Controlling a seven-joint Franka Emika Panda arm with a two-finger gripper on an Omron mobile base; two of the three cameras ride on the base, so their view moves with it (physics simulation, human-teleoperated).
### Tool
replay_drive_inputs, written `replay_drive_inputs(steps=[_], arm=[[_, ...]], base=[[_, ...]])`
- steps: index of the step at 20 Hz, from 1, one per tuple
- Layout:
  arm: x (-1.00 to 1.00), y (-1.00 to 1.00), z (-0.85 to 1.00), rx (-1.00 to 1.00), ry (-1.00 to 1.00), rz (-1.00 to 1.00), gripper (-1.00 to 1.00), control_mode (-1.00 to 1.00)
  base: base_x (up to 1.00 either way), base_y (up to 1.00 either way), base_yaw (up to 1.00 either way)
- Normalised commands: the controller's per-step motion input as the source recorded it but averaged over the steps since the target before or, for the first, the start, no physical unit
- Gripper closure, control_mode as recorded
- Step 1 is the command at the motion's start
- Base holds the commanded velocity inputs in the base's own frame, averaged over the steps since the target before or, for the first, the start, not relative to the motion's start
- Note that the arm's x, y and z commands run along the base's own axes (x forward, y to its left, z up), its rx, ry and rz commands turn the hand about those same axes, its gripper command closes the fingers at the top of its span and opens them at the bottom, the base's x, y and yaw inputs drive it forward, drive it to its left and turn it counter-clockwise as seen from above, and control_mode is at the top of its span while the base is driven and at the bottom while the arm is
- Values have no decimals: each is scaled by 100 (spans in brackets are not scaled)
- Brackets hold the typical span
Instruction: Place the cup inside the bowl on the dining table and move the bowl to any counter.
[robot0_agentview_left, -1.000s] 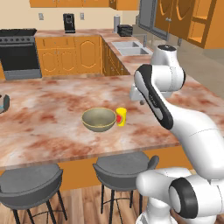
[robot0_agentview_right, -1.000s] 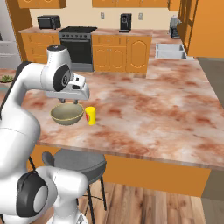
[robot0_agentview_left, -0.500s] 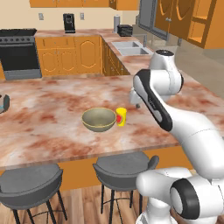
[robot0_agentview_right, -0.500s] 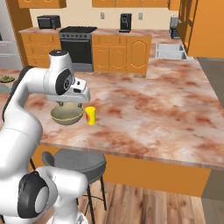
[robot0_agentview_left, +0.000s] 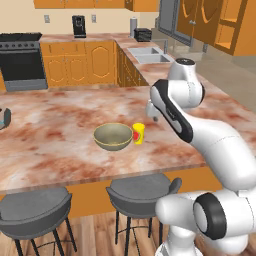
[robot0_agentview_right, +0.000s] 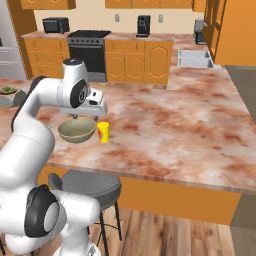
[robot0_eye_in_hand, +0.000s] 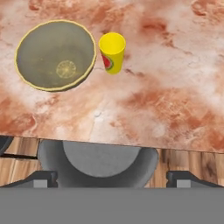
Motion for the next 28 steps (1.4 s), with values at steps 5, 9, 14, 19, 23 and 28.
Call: replay_drive_inputs(steps=[5, 9, 14, 19, 23, 28], arm=[[47, -2, 0, 0, 0, 0, -100, -100], [46, 0, 0, 0, 0, 0, -100, -100], [41, 0, 0, 0, 0, 0, -100, -100], [43, -1, -1, 0, 0, 0, -100, -100], [33, -7, -6, 0, -1, 0, -100, -100], [26, -7, -7, 0, -2, 0, -100, -100]], base=[[0, 0, 0], [0, 0, 0], [0, 0, 0], [0, 0, 0], [0, 0, 0], [0, 0, 0]])
